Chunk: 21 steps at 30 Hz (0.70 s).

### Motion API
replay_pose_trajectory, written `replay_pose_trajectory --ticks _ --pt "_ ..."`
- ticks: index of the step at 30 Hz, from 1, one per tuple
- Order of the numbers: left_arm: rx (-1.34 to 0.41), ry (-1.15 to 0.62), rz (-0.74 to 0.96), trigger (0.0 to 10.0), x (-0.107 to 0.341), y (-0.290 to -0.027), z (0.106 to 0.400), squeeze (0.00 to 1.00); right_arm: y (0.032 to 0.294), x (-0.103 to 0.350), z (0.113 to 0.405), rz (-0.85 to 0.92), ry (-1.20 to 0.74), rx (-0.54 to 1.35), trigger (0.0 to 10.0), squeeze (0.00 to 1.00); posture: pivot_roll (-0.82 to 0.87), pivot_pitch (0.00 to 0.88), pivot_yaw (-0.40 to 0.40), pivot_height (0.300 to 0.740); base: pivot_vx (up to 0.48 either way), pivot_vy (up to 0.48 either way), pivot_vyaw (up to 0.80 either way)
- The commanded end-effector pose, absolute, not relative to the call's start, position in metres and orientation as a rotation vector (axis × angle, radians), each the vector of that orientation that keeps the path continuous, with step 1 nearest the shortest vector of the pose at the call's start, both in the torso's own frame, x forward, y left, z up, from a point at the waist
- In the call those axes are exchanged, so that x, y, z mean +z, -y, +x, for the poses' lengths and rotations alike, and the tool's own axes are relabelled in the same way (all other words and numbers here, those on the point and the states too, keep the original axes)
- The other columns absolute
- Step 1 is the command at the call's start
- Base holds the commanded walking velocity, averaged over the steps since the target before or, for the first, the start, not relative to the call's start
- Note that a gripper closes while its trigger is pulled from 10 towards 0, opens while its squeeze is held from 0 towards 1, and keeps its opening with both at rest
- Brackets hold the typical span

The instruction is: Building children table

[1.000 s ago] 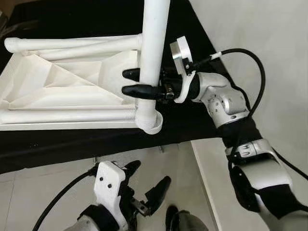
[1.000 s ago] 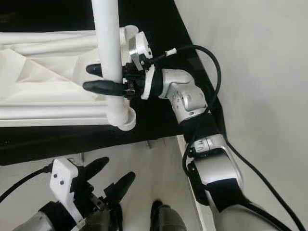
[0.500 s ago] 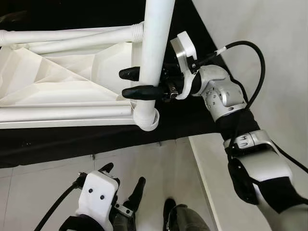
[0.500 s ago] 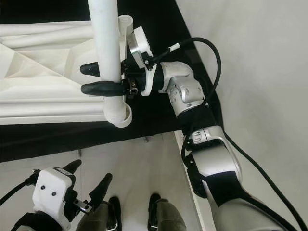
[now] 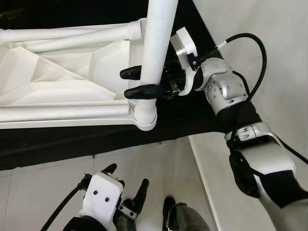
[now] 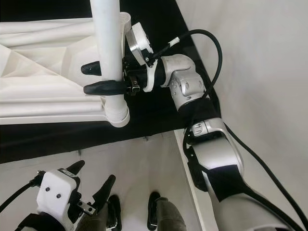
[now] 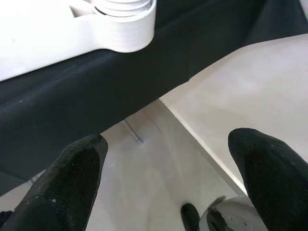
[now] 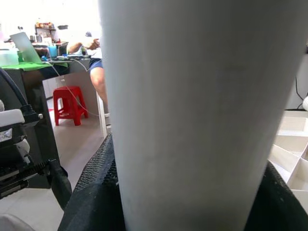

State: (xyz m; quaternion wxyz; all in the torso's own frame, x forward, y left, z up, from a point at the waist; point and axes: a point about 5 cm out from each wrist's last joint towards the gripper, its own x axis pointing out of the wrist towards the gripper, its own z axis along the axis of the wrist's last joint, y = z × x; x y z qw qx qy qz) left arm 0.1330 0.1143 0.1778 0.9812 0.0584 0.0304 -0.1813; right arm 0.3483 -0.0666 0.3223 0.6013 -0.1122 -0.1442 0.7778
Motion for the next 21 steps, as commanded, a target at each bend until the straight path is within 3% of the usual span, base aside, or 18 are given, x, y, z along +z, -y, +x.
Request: replay_pose_trajectory --ticks 1,11,21 --pt "-0.361 -0.070 0.123 10.0 0.177 -0.115 0.130 0.00 0.066 0.308 0.350 -0.293 0.236 1.821 10.0 0.00 0.15 0.385 -0.017 0.740 0.000 0.000 0.00" --pt "-0.368 -0.066 0.121 10.0 0.177 -0.113 0.130 0.00 0.051 0.296 0.341 -0.422 0.155 1.894 10.0 0.00 0.14 0.381 -0.020 0.740 0.000 0.000 0.00" --pt "-0.365 -0.061 0.116 10.0 0.177 -0.111 0.131 0.00 0.034 0.307 0.346 -0.419 0.152 1.843 10.0 0.00 0.14 0.386 -0.026 0.740 0.000 0.000 0.00"
